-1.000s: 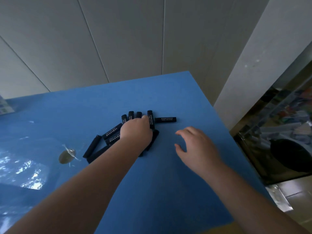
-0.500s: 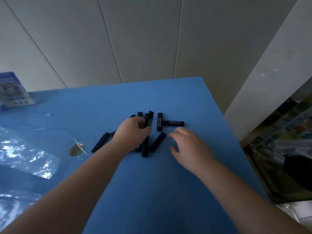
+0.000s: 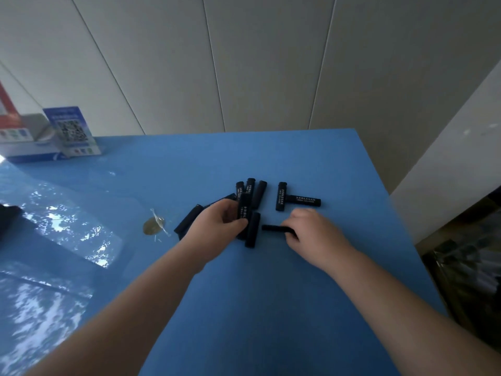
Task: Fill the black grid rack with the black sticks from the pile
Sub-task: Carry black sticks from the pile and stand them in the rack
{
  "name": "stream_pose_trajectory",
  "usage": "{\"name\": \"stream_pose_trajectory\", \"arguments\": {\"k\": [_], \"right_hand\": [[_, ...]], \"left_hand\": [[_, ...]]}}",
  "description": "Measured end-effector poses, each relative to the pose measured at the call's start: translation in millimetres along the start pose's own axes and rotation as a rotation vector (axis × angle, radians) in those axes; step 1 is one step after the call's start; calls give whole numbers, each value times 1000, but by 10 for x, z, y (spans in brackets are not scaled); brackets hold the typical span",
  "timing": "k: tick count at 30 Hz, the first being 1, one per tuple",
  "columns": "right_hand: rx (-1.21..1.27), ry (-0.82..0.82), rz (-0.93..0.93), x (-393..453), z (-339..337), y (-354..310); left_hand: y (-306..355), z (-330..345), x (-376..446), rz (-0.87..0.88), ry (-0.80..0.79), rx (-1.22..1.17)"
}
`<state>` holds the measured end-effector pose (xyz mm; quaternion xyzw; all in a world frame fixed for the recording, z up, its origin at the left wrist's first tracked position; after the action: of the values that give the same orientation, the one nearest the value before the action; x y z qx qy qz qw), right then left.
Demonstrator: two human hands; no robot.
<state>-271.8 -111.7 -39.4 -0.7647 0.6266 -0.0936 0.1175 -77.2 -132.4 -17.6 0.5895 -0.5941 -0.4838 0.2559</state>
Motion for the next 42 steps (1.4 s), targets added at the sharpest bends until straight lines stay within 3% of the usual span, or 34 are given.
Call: {"name": "stream_pose_trajectory", "arguments": {"k": [6, 10, 21, 33, 42], "right_hand": [[629, 196, 223, -209, -285, 1], [870, 149, 257, -183, -300, -266], [933, 71, 149, -139, -124, -1617], [998, 4, 40, -225, 442, -3723], [967, -107, -9, -72, 920, -4828]], "left_hand": [[-81, -98, -98, 7, 14, -99], [-177, -254, -188, -10, 17, -163], [-635, -1180, -893, 55, 37, -347], [-1520, -2793, -2095, 55, 183, -407], [-2188, -3689, -2567, -7, 308, -474]]}}
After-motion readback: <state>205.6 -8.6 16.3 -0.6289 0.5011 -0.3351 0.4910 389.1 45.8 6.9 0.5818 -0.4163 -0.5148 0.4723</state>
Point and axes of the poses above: each hand's wrist, its own x-axis towards the middle knuckle, its own z-axis out of the palm, y = z × x, the point moved 8 cm from there along x, towards the middle knuckle, and after that the axes turned 1 degree about z, right-handed, at the moved point
